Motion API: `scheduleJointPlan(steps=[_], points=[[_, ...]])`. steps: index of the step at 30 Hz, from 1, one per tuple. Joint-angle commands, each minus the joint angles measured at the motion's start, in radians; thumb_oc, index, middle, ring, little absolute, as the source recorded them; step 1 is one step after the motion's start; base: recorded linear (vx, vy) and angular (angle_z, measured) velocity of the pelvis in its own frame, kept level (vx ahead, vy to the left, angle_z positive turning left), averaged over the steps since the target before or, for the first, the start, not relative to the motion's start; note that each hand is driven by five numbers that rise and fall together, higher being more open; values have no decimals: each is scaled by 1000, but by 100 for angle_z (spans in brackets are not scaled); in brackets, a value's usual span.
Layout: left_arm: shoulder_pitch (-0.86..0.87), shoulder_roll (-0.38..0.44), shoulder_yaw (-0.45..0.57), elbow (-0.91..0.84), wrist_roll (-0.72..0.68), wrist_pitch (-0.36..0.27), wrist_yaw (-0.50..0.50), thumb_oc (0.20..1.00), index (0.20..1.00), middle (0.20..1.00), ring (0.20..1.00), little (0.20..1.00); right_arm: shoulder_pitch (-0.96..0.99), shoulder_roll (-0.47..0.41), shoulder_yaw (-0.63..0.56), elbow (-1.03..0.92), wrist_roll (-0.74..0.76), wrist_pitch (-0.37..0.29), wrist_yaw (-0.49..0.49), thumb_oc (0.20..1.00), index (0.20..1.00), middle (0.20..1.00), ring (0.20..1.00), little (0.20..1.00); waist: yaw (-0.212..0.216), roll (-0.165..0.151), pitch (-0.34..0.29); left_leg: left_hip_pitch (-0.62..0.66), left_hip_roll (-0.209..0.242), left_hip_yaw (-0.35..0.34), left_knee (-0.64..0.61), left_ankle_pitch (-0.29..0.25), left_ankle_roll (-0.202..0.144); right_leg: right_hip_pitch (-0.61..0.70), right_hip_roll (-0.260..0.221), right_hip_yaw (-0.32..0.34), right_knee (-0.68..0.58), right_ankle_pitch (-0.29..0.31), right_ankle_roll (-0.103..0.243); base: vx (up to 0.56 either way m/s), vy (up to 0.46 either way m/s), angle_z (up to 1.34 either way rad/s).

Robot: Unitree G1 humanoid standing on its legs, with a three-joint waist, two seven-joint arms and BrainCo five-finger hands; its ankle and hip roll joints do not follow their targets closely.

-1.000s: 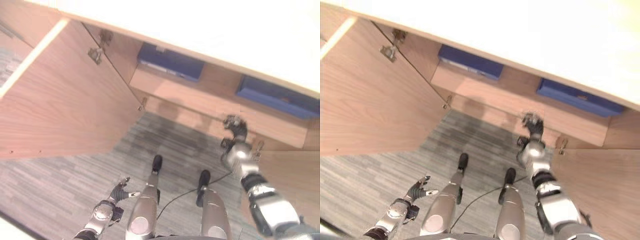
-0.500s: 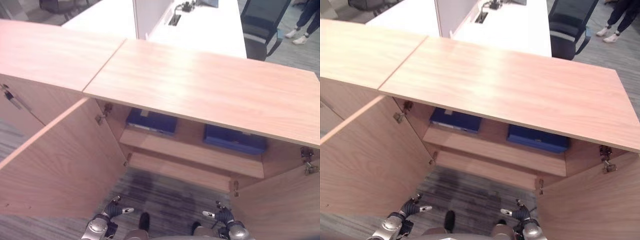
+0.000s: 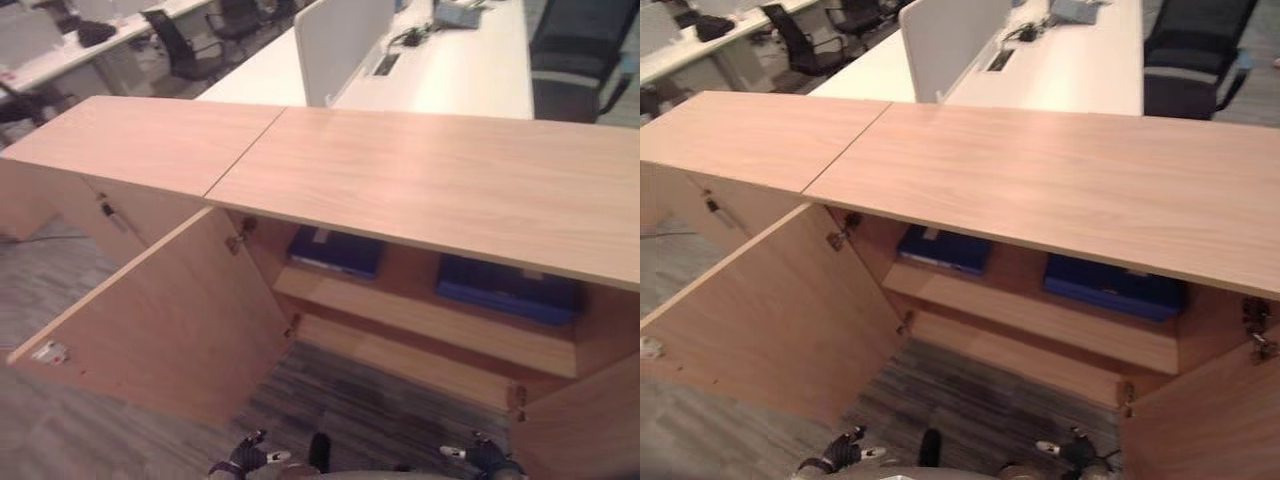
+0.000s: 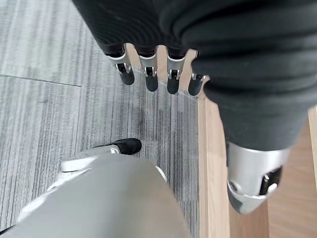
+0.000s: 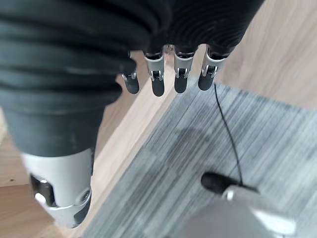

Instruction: Put the empty folder in the office cabinet

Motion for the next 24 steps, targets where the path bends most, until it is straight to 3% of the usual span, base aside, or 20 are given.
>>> scheduleJointPlan(steps=[1, 2, 4, 5, 8, 11, 15, 19, 24], points=[[-122, 57, 47, 24, -16, -11, -6, 1000, 1000, 1000, 1000, 1000, -49, 14, 3, -1, -2, -5, -16, 1000, 1000, 1000, 1000, 1000, -48, -146, 44, 67, -24, 154, 104, -102, 4, 9, -165, 31, -105, 97, 113, -201, 51, 12], [-122, 57, 47, 25, -16, -12, -6, 1000, 1000, 1000, 1000, 1000, -50, 14, 4, -1, -2, -5, -16, 1000, 1000, 1000, 1000, 1000, -46, -145, 47, 70, -23, 156, 108, -107, 3, 12, -164, 32, -105, 96, 112, -211, 75, 6], [-141, 76, 81, 46, -20, -3, -6, 1000, 1000, 1000, 1000, 1000, -35, 11, -4, -2, 1, -3, -8, 1000, 1000, 1000, 1000, 1000, -84, -158, 14, 153, 56, 212, 166, -122, -6, -16, -182, 22, -109, 115, 117, -118, 70, 5], [-140, 76, 81, 46, -20, -3, -6, 1000, 1000, 1000, 1000, 1000, -34, 11, -3, -3, 1, -2, -8, 1000, 1000, 1000, 1000, 1000, -84, -156, 18, 159, 59, 213, 167, -125, -7, -11, -179, 22, -108, 112, 116, -65, 55, 18], [-158, 87, 85, 48, -15, -2, 1, 1000, 1000, 1000, 1000, 1000, -1, 10, -20, 3, 8, 6, 2, 1000, 1000, 1000, 1000, 1000, -134, -148, -12, 242, 132, 260, 160, -81, -30, -52, -190, -7, -88, 128, 122, -129, 119, 15], [-184, 89, 56, 36, 2, -1, -2, 1000, 1000, 1000, 1000, 1000, 35, 10, -34, 16, 2, 16, 7, 1000, 1000, 1000, 1000, 1000, -174, -134, -27, 270, 155, 319, 107, -85, -47, -64, -209, -43, -71, 138, 136, -102, 195, 78], [-210, 95, 32, 16, 19, 0, -2, 1000, 1000, 1000, 1000, 1000, 51, 21, -57, 29, 0, 30, 12, 1000, 1000, 1000, 1000, 1000, -180, -148, -32, 277, 126, 345, 72, -158, -39, -50, -254, -57, -57, 160, 157, -40, 205, 78], [-220, 107, 34, 22, 30, 5, 4, 1000, 1000, 1000, 1000, 1000, 44, 67, -61, 24, 14, 38, 17, 1000, 1000, 1000, 1000, 1000, -150, -196, -28, 275, 55, 314, 64, -226, 2, -35, -325, -56, -60, 213, 200, -36, 274, 37], [-207, 118, 66, 57, 45, 19, 15, 1000, 1000, 1000, 1000, 1000, 2, 126, -40, -13, 45, 36, 23, 1000, 1000, 1000, 1000, 1000, -105, -236, -10, 261, 7, 298, 60, -244, 37, -46, -360, -52, -43, 274, 223, -44, 207, 4]])
